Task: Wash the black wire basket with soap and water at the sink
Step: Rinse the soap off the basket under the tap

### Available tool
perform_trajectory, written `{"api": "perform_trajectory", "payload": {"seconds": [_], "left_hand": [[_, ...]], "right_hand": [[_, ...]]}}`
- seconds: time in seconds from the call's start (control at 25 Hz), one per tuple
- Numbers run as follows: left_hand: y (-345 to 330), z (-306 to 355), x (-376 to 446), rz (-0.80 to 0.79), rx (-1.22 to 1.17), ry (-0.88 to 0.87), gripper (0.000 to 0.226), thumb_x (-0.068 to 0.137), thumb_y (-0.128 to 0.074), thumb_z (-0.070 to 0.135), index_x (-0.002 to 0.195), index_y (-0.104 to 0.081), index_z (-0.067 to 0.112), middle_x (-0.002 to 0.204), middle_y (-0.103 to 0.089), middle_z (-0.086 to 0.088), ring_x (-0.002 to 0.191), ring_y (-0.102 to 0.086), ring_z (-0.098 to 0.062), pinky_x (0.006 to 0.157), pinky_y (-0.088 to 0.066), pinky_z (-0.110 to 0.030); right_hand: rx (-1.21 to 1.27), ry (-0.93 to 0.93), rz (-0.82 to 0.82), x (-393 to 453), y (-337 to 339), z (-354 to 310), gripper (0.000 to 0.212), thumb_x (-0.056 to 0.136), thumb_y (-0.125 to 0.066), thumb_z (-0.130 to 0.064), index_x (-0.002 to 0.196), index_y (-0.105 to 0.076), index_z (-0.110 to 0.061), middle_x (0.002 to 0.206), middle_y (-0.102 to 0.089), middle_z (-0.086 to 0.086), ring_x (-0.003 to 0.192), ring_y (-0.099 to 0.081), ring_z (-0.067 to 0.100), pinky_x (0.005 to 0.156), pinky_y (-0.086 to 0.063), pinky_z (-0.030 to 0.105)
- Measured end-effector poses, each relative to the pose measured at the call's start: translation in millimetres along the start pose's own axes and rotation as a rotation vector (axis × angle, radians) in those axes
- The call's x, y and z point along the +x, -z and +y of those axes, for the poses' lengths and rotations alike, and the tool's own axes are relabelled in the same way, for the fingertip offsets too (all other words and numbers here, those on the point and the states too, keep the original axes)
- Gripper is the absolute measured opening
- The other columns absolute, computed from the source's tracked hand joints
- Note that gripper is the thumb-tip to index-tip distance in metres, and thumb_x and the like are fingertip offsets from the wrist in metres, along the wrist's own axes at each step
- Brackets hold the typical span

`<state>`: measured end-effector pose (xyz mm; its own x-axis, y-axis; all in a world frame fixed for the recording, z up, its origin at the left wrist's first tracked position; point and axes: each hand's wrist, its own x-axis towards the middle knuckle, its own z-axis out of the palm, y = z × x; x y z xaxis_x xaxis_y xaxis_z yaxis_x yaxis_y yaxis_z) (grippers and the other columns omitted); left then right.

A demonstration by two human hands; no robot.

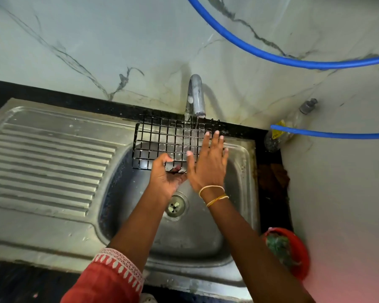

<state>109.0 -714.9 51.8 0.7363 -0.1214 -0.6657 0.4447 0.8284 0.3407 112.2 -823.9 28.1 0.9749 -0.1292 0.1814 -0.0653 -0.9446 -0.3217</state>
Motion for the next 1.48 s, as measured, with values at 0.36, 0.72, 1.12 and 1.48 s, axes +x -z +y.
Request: {"api": "perform_trajectory", "payload": {"seconds": [0.36, 0.72, 1.12, 1.48], "left_hand": [[10.6, 3.5, -11.6, 0.031, -0.037, 0.018, 0.067, 0.07, -0.05, 0.0, 0.135, -0.037, 0.006, 0.123, -0.041, -0.021, 0.106, -0.057, -0.045, 0.076, -0.053, -0.064], [20.8, 12.1, -7.2, 0.024, 0.018, 0.043, 0.093, 0.06, -0.056, 0.01, 0.147, -0.025, 0.024, 0.126, -0.045, -0.019, 0.119, -0.048, -0.049, 0.092, -0.03, -0.08], [21.1, 12.0, -1.8, 0.257, 0.09, 0.222, 0.079, 0.061, -0.05, 0.015, 0.138, -0.034, 0.01, 0.137, -0.036, -0.031, 0.117, -0.039, -0.06, 0.083, -0.039, -0.076], [19.3, -9.6, 7.5, 0.449, 0.25, 0.331, 0.063, 0.087, -0.031, 0.054, 0.124, -0.051, 0.007, 0.123, -0.053, -0.028, 0.107, -0.052, -0.049, 0.078, -0.049, -0.063]], "right_hand": [[0.078, 0.259, 0.025, 18.8, 9.4, 4.5, 0.057, 0.083, -0.049, -0.063, 0.129, -0.055, -0.03, 0.148, -0.041, 0.002, 0.138, -0.034, 0.024, 0.113, -0.018, 0.057], [0.766, -0.388, 0.024, 46.8, 29.8, 27.1, 0.061, 0.093, -0.049, -0.049, 0.144, -0.037, -0.019, 0.148, -0.037, 0.007, 0.136, -0.036, 0.023, 0.108, -0.033, 0.039], [1.058, -0.481, -0.207, 45.5, 46.5, 31.5, 0.081, 0.071, -0.079, -0.043, 0.139, -0.043, -0.016, 0.134, -0.053, -0.002, 0.119, -0.053, 0.015, 0.096, -0.044, 0.029], [1.013, -0.54, -0.329, 57.2, 66.4, 16.6, 0.056, 0.07, -0.076, -0.055, 0.101, -0.051, -0.016, 0.076, -0.051, -0.001, 0.05, -0.038, 0.01, 0.038, -0.03, 0.017]]}}
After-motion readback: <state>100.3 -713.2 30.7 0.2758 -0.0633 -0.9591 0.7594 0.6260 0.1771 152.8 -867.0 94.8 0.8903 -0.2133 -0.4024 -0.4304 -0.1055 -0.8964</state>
